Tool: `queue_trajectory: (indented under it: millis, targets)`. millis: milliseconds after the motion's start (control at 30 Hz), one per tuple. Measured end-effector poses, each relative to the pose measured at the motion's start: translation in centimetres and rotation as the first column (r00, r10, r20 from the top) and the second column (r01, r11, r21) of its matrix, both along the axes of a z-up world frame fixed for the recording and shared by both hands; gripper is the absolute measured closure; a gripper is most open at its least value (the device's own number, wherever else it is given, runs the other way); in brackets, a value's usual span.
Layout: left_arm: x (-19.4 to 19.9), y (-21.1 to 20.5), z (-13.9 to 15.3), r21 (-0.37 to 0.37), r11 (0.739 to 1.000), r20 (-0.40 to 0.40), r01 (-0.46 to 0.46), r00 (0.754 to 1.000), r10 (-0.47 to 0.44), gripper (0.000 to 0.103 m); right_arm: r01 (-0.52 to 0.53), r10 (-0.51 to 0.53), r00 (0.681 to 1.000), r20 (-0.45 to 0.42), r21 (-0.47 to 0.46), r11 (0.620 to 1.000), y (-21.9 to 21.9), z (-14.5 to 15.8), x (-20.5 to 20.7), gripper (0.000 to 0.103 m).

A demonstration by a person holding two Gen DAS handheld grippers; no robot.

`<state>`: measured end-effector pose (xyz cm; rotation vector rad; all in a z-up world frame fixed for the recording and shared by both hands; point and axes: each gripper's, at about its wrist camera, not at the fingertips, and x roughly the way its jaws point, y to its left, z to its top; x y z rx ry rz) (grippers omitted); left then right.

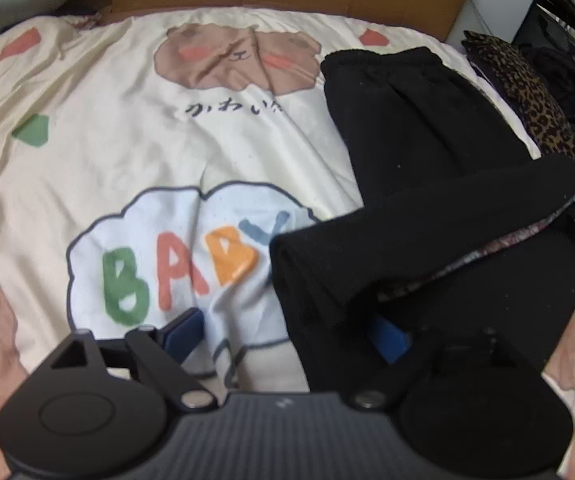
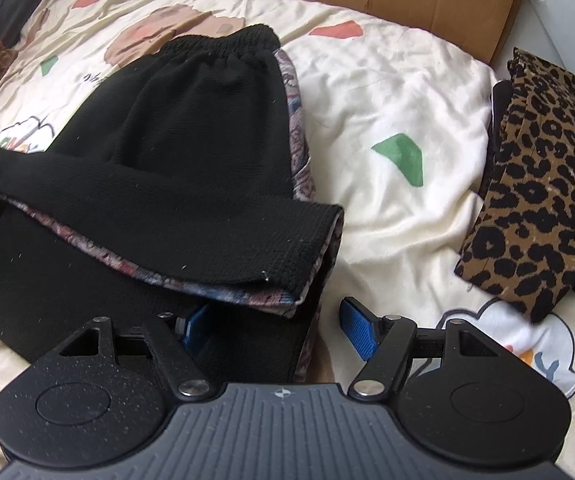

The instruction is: Fold clothes

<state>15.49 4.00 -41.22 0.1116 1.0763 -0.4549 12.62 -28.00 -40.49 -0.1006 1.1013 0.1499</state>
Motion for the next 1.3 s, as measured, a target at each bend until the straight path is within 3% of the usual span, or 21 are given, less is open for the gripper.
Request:
queue_trajectory:
  millis: [200, 567, 733, 867, 967, 1233, 1300]
  targets:
    - [1.2, -0.4, 0.2, -0.004, 0.999, 0.037, 0.037, 0.999, -0.037, 0.013, -0.008, 0.009, 0.999, 0.032, -0.023, 1.000, 0.0, 0.5, 1.7, 0.030]
    - [5.0, 0.1, 0.4, -0.060, 0.998, 0.055, -0.008, 0.998, 0.011, 0.018, -0.007, 0.010, 0.996, 0.085, -0.034, 0.999, -0.9, 1.8, 6.2, 0.030]
    - [6.0, 0.6, 1.2, -0.072, 0.997, 0.071, -0.034, 0.997, 0.039, 0.031, 0.024, -0.021, 0.993, 0.114, -0.030, 0.999, -1.4, 2.6, 7.2, 0.032]
    - [5.8, 1.4, 1.8, -0.110, 0.993, 0.066, -0.043, 0.997, 0.050, 0.039, 0.044, -0.044, 0.991, 0.124, -0.002, 0.999, -1.9, 3.4, 7.1, 0.039]
    - [5.1, 1.5, 2.2, -0.138, 0.990, 0.065, -0.020, 0.997, 0.029, 0.050, 0.051, -0.055, 0.990, 0.126, 0.034, 0.998, -2.0, 3.9, 6.8, 0.051]
    - [5.5, 1.2, 1.1, -0.179, 0.984, 0.031, -0.019, 0.999, 0.025, 0.074, 0.038, -0.048, 0.994, 0.100, 0.091, 0.995, -1.3, 3.3, 7.3, 0.067]
    - [5.6, 1.1, 0.9, -0.183, 0.983, 0.028, -0.020, 0.999, 0.025, 0.081, 0.051, -0.062, 0.993, 0.099, 0.108, 0.993, -1.3, 3.0, 7.5, 0.088]
